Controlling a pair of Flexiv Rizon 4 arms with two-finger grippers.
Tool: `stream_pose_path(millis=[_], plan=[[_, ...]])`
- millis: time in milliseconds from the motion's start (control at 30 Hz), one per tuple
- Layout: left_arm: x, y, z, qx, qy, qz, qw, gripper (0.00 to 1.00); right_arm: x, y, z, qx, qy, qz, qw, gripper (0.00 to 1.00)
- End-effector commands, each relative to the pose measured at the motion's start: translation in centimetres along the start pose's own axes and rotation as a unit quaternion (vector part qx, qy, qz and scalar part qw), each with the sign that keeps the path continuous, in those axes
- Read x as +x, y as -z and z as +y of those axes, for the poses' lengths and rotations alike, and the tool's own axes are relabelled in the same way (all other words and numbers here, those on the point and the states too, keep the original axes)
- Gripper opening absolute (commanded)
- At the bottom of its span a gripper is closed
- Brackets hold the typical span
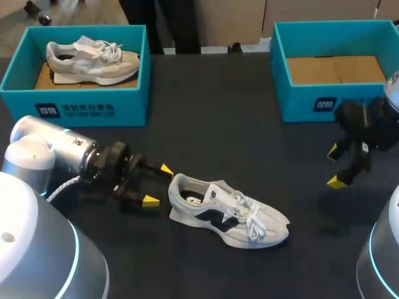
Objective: Take the shoe out of the shoebox, open the shoe tongue, remove and reinsert the insole, then place the shoe into the shoebox
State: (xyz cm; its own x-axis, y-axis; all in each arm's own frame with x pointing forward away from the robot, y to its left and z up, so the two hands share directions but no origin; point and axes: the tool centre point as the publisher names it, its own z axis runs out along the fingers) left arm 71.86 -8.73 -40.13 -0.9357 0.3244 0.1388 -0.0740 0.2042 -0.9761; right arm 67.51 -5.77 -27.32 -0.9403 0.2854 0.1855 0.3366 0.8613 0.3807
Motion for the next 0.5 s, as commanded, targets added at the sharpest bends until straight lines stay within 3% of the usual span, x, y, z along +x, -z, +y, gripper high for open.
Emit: stream_pose_path(millis=[33,500], plan=[[-0.4,-0.8,0.3,0.002,0.003,0.001,1.000,1.00,0.1,-0.1,0.0,0.001,0.000,-0.001,1.000,1.00],[0.3,-2.8,0.7,-0.004,0.006,0.016,1.000,1.00,0.1,-0.1,0.0,0.001,0.000,-0.001,1.000,1.00]])
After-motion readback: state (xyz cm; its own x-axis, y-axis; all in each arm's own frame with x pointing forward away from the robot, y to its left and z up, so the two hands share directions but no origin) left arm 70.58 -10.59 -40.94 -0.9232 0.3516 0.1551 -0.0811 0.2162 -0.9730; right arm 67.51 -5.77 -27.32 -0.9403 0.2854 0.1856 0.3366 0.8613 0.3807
